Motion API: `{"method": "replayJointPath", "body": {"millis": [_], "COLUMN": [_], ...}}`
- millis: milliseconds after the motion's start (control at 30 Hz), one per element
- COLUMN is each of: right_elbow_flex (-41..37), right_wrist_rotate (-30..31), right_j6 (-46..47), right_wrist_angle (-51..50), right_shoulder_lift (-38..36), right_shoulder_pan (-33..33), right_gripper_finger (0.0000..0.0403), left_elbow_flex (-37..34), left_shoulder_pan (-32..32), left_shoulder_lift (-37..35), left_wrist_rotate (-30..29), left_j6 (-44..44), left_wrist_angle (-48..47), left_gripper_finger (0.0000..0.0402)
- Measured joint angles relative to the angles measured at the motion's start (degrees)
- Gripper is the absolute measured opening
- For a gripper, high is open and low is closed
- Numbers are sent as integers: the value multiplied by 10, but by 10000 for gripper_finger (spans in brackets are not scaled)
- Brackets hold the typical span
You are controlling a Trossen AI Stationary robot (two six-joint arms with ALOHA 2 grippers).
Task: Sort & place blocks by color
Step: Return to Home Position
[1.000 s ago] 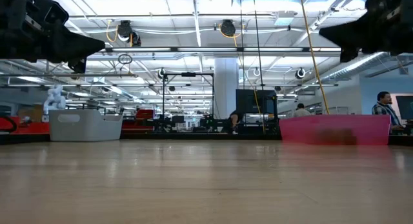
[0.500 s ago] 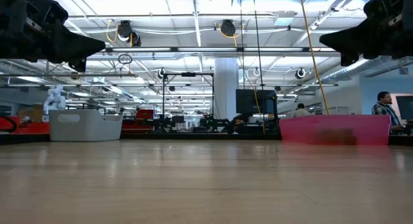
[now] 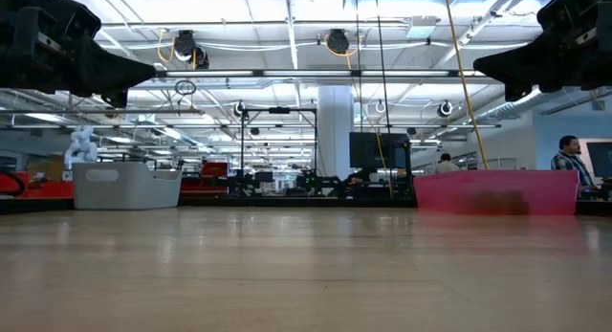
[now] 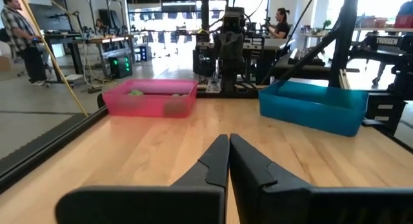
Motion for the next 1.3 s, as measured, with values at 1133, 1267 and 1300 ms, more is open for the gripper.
{"method": "replayJointPath", "body": {"millis": [1133,1267,1300], "right_elbow_flex": [0,0,0], "right_wrist_rotate": [0,0,0], "right_j6": [24,24,24], "right_wrist_angle": [14,15,15], "right_shoulder_lift": [0,0,0], "right_shoulder_pan": [0,0,0], "right_gripper_finger": [0,0,0], "left_elbow_flex": [0,0,0], "left_shoulder_pan": [0,0,0], "left_shoulder_lift": [0,0,0], "left_wrist_rotate": [0,0,0], "left_j6": [1,1,1], "left_wrist_angle": [2,2,2], "left_gripper_finger": [37,37,37]}}
